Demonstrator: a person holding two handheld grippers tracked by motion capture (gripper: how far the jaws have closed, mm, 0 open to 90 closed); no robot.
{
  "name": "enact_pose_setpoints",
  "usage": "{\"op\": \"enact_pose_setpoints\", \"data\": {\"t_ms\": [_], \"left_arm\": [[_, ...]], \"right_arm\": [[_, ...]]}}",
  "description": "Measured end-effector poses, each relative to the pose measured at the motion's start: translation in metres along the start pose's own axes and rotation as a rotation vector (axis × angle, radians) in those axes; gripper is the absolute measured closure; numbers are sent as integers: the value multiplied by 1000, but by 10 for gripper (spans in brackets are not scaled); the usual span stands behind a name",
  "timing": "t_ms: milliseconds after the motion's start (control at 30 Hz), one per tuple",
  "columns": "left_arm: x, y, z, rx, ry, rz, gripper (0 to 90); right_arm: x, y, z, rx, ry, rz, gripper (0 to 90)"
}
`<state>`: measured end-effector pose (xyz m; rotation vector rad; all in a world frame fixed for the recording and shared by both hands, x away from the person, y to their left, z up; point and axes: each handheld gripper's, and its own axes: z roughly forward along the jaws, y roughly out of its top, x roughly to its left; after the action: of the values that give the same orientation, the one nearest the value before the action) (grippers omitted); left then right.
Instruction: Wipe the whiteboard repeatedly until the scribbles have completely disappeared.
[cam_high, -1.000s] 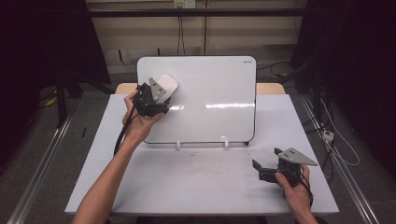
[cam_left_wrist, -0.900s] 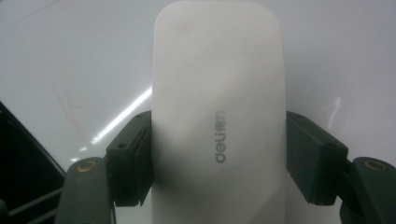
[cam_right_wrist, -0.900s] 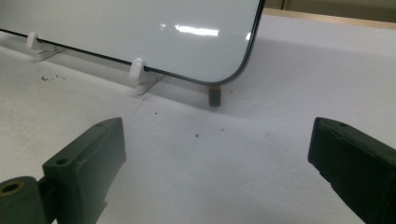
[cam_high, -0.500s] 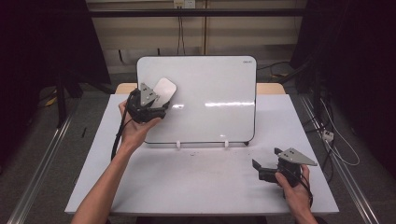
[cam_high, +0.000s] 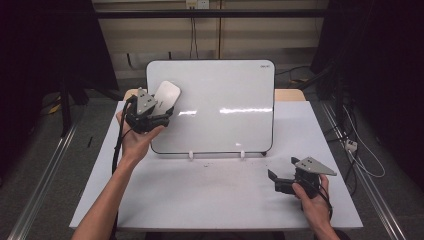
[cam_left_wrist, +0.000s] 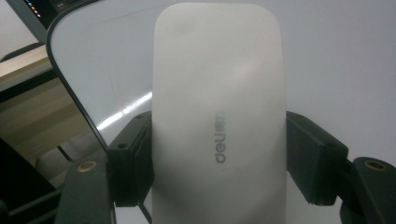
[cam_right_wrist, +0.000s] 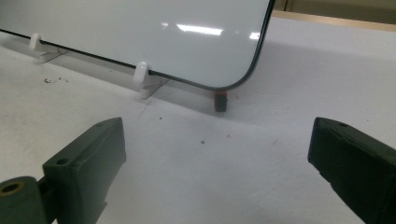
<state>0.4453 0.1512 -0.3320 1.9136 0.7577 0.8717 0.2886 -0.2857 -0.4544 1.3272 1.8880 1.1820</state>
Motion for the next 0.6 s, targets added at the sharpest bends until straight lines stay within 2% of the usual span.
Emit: {"op": "enact_pose_setpoints", "data": {"t_ms": [100,233,333,500,600], "left_arm": [[1,1,-7,-6,13,-1,312],[10,3,-16,-21,40,-26,312],[20,7,-15,-10,91,-39,312],[45,8,-7,4,166,-110,312],[59,9,0,30,225,-131,312]], "right_arm": [[0,0,-1,-2,-1,-2,43],[0,-1,-3,-4,-2,1,43],[-1,-1,-3,-2,-1,3,43],[0,-1,-2,0,0,-2,43],[-1,-1,-2,1,-2,-1,43]]}}
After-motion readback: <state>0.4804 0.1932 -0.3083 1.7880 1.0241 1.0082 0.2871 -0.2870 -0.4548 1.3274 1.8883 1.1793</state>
